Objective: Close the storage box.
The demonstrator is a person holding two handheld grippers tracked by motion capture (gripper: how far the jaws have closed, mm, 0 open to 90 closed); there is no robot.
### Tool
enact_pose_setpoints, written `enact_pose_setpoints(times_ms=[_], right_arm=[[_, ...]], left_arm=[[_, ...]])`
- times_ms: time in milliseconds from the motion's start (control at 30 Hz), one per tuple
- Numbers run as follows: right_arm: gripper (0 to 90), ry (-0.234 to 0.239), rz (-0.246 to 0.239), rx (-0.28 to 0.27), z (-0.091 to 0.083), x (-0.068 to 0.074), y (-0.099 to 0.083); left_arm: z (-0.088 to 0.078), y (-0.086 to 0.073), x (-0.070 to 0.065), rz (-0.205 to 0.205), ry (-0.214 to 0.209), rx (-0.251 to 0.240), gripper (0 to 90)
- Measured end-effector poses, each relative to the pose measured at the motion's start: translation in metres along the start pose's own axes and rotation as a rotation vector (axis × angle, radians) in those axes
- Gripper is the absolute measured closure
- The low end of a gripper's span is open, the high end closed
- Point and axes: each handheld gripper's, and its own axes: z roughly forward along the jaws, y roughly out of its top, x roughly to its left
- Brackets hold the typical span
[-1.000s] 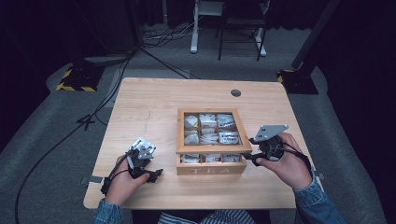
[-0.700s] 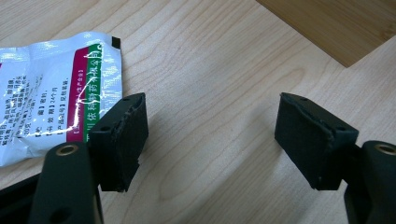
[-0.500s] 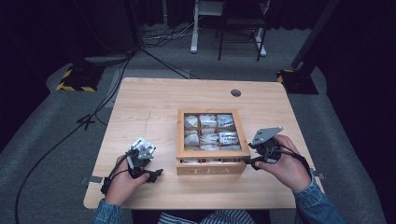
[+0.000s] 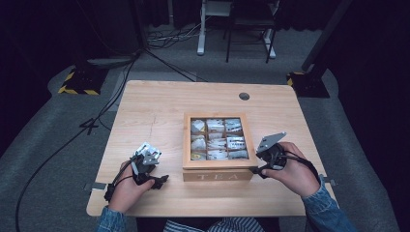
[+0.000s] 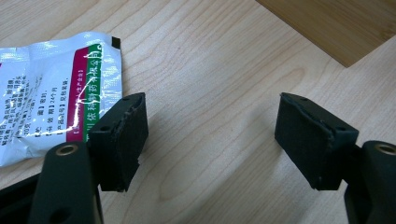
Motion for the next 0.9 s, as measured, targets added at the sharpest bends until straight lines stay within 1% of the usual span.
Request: enact_pose_setpoints(times_ms=[33,67,100,133,167,200,233,300,333,367,400,433,467,533,567,600,633,667,733,767,800,833,867,900], right_arm=[[40.2,0.017,0.015,-0.009,0.000,-0.001,-0.001],[40.2,0.017,0.015,-0.009,0.000,-0.001,-0.001],[39.0,0.025,0.016,-0.022,-0.001,-0.001,-0.002],[38.5,0.034,0.016,-0.019,-0.003,-0.002,-0.002],[36.6,0.041,0.017,-0.040,-0.005,-0.003,-0.002],[36.6,0.041,0.017,-0.040,-0.005,-0.003,-0.002],[35.9,0.049,0.029,-0.084,-0.007,-0.006,-0.002],[35.7,0.050,0.037,-0.122,-0.010,-0.008,0.000],[35.7,0.050,0.037,-0.122,-0.010,-0.008,0.000],[35.7,0.051,0.052,-0.172,-0.013,-0.013,0.002],[35.7,0.051,0.052,-0.172,-0.013,-0.013,0.002],[35.0,0.047,0.066,-0.209,-0.015,-0.017,0.003],[35.0,0.047,0.066,-0.209,-0.015,-0.017,0.003],[33.8,0.028,0.076,-0.241,-0.016,-0.022,0.003],[33.9,0.024,0.094,-0.273,-0.017,-0.028,0.002],[33.9,0.024,0.094,-0.273,-0.017,-0.028,0.002],[34.1,0.020,0.114,-0.302,-0.018,-0.034,0.000],[34.1,0.020,0.114,-0.302,-0.018,-0.034,0.000],[34.2,0.001,0.122,-0.325,-0.019,-0.039,-0.002],[34.4,-0.010,0.131,-0.350,-0.019,-0.045,-0.003],[34.4,-0.015,0.134,-0.362,-0.020,-0.047,-0.004],[34.5,-0.022,0.137,-0.371,-0.020,-0.050,-0.006],[34.5,-0.022,0.137,-0.371,-0.020,-0.050,-0.006],[34.5,-0.029,0.142,-0.380,-0.020,-0.053,-0.008]], left_arm=[[0.000,0.000,0.000,-0.003,-0.001,0.000,26.4],[0.000,0.000,0.000,-0.003,-0.001,0.000,26.4],[0.000,0.000,0.000,-0.004,-0.003,-0.002,26.4],[0.000,0.000,0.000,-0.001,-0.004,-0.002,26.4],[-0.001,-0.001,0.000,0.005,-0.004,-0.002,26.5],[-0.001,-0.001,0.000,0.005,-0.004,-0.002,26.5],[-0.004,-0.001,0.000,-0.003,0.002,-0.012,26.7],[-0.005,-0.002,-0.001,-0.006,0.000,-0.020,26.8],[-0.008,-0.002,-0.001,-0.011,-0.003,-0.026,26.8],[-0.013,-0.005,-0.001,-0.020,0.006,-0.045,27.0],[-0.013,-0.005,-0.001,-0.020,0.006,-0.045,27.1],[-0.018,-0.007,0.000,-0.024,0.016,-0.056,27.1],[-0.018,-0.007,0.000,-0.024,0.016,-0.056,27.1],[-0.023,-0.011,0.001,-0.043,0.023,-0.066,27.2],[-0.026,-0.015,0.003,-0.052,0.028,-0.068,27.2],[-0.026,-0.015,0.003,-0.052,0.028,-0.068,27.2],[-0.029,-0.019,0.004,-0.064,0.034,-0.066,27.2],[-0.029,-0.019,0.004,-0.064,0.034,-0.066,27.2],[-0.031,-0.022,0.006,-0.073,0.043,-0.067,27.2],[-0.033,-0.024,0.006,-0.083,0.048,-0.071,27.2],[-0.034,-0.026,0.007,-0.089,0.050,-0.072,27.2],[-0.037,-0.029,0.009,-0.103,0.060,-0.066,27.2],[-0.037,-0.029,0.009,-0.103,0.060,-0.066,27.1],[-0.039,-0.031,0.010,-0.110,0.069,-0.061,27.1]])
